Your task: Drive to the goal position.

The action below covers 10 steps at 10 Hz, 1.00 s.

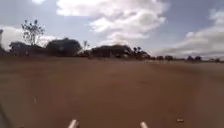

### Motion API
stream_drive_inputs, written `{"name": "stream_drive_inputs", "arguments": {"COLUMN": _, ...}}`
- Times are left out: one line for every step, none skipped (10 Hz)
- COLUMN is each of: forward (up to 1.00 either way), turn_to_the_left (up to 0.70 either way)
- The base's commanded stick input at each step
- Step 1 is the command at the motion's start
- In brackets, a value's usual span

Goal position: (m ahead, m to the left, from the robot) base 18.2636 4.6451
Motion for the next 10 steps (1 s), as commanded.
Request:
{"name": "stream_drive_inputs", "arguments": {"forward": 0.70, "turn_to_the_left": -0.27}}
{"name": "stream_drive_inputs", "arguments": {"forward": 0.70, "turn_to_the_left": -0.15}}
{"name": "stream_drive_inputs", "arguments": {"forward": 0.70, "turn_to_the_left": 0.00}}
{"name": "stream_drive_inputs", "arguments": {"forward": 0.70, "turn_to_the_left": 0.00}}
{"name": "stream_drive_inputs", "arguments": {"forward": 0.70, "turn_to_the_left": 0.00}}
{"name": "stream_drive_inputs", "arguments": {"forward": 0.70, "turn_to_the_left": 0.00}}
{"name": "stream_drive_inputs", "arguments": {"forward": 0.70, "turn_to_the_left": 0.00}}
{"name": "stream_drive_inputs", "arguments": {"forward": 0.70, "turn_to_the_left": 0.00}}
{"name": "stream_drive_inputs", "arguments": {"forward": 0.70, "turn_to_the_left": 0.00}}
{"name": "stream_drive_inputs", "arguments": {"forward": 0.70, "turn_to_the_left": 0.00}}
